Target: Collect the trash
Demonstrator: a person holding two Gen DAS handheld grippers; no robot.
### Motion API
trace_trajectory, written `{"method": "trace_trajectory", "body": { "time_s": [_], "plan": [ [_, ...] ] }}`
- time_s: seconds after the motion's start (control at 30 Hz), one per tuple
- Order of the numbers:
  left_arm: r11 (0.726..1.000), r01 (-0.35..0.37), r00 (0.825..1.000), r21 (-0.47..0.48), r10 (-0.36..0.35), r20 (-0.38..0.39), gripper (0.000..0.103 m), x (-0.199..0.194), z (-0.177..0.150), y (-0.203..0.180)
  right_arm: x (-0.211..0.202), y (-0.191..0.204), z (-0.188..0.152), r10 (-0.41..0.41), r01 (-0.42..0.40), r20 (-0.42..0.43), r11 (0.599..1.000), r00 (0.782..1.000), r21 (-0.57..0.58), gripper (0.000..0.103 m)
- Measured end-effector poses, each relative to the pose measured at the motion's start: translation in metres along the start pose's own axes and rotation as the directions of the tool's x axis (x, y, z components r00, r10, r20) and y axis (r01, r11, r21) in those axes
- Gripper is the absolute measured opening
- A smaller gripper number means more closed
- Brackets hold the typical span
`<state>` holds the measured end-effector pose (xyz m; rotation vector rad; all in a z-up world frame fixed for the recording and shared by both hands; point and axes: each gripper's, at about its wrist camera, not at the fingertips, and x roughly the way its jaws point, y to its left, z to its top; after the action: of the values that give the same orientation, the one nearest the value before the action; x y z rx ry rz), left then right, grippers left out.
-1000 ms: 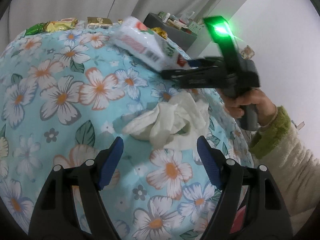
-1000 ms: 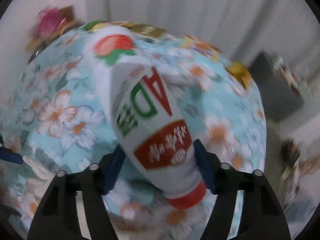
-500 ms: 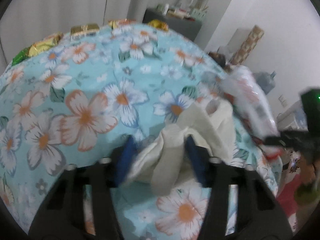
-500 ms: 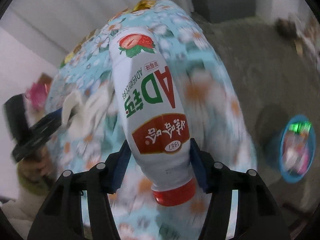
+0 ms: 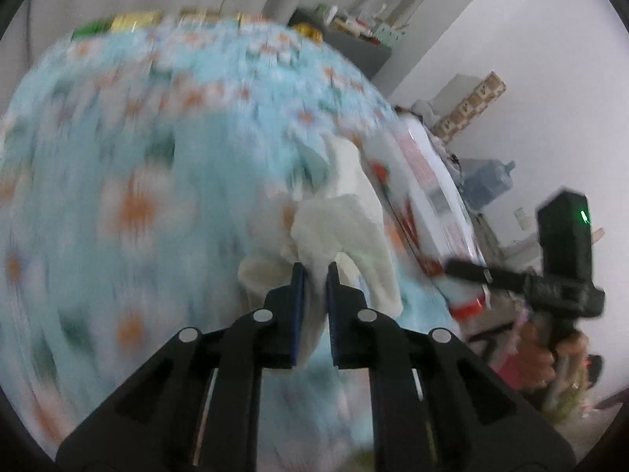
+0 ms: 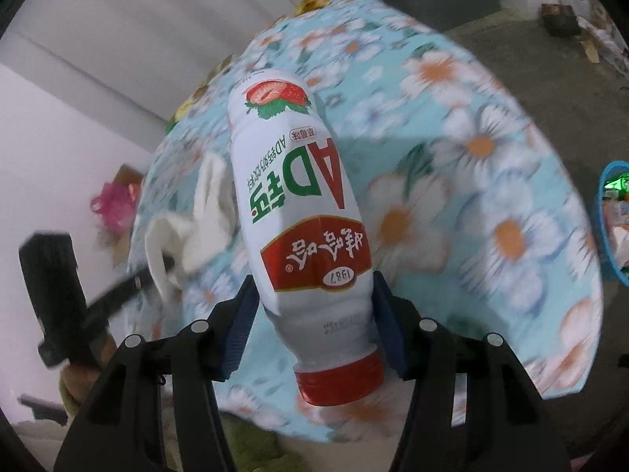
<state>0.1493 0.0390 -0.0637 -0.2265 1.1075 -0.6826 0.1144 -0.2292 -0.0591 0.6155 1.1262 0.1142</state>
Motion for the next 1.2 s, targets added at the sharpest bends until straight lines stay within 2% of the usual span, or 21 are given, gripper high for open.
{"method": "trace_trajectory", "body": {
  "time_s": [0.07,0.1,0.13,0.2,0.33,0.4,0.47,0.53,0.63,0.73,0.87,0.97,1.2],
  "plan": [
    [0.999,0.029,0.999,-0.023,-0.029,-0.031,0.015,-0.006,-0.018,0.000,-0.001,0.000,-0.008,0.034,-0.033,-0.022,0.999,0.999,0.018,0.056],
    [0.999,0.044,0.997,-0.027,-0.046,-0.055,0.028,-0.009,-0.026,-0.001,-0.002,0.000,-0.011,0.042,-0.041,-0.028,0.999,0.999,0.026,0.056],
    [0.999,0.051,0.996,-0.018,-0.052,-0.069,0.034,-0.014,-0.032,-0.003,-0.003,-0.001,-0.013,0.050,-0.049,-0.036,0.998,0.998,0.032,0.056],
    [0.999,0.035,0.999,0.019,-0.034,-0.031,0.052,-0.026,-0.038,-0.009,-0.004,-0.006,-0.015,0.078,-0.076,-0.056,0.996,0.995,0.044,0.056],
    [0.997,0.032,0.998,0.069,-0.036,0.046,0.057,-0.040,-0.026,-0.016,-0.005,-0.008,-0.011,0.097,-0.093,-0.071,0.994,0.993,0.056,0.057],
    [0.996,0.031,0.998,0.079,-0.036,0.060,0.058,-0.040,-0.018,-0.018,-0.008,-0.008,-0.007,0.088,-0.085,-0.056,0.995,0.995,0.049,0.059],
    [0.994,0.003,0.997,0.107,-0.011,0.073,0.058,-0.034,-0.008,-0.022,-0.013,-0.007,-0.005,0.091,-0.089,-0.034,0.995,0.995,0.044,0.065],
    [0.990,-0.016,0.997,0.141,0.005,0.080,0.060,-0.026,-0.001,-0.026,-0.017,-0.005,-0.002,0.096,-0.096,-0.016,0.995,0.995,0.033,0.066],
    [0.979,-0.063,0.998,0.195,0.056,0.039,0.061,-0.004,0.008,-0.035,-0.015,0.000,0.004,0.074,-0.074,-0.014,0.997,0.997,0.004,0.067],
    [0.945,-0.153,0.988,0.289,0.156,0.013,0.061,0.023,0.007,-0.044,-0.007,0.006,0.007,0.040,-0.041,-0.029,0.999,0.999,-0.025,0.067],
    [0.896,-0.222,0.972,0.384,0.237,0.010,0.061,0.040,-0.003,-0.050,0.003,0.012,0.010,0.007,-0.010,-0.046,0.998,0.999,-0.060,0.067],
    [0.893,-0.234,0.970,0.384,0.244,0.022,0.060,0.042,-0.004,-0.048,0.010,0.013,0.012,0.001,-0.004,-0.056,0.998,0.998,-0.062,0.068],
    [0.896,-0.255,0.966,0.362,0.256,0.046,0.044,0.041,0.000,-0.046,0.016,0.012,0.015,0.002,-0.005,-0.042,0.999,0.999,-0.054,0.067]
  ]
}}
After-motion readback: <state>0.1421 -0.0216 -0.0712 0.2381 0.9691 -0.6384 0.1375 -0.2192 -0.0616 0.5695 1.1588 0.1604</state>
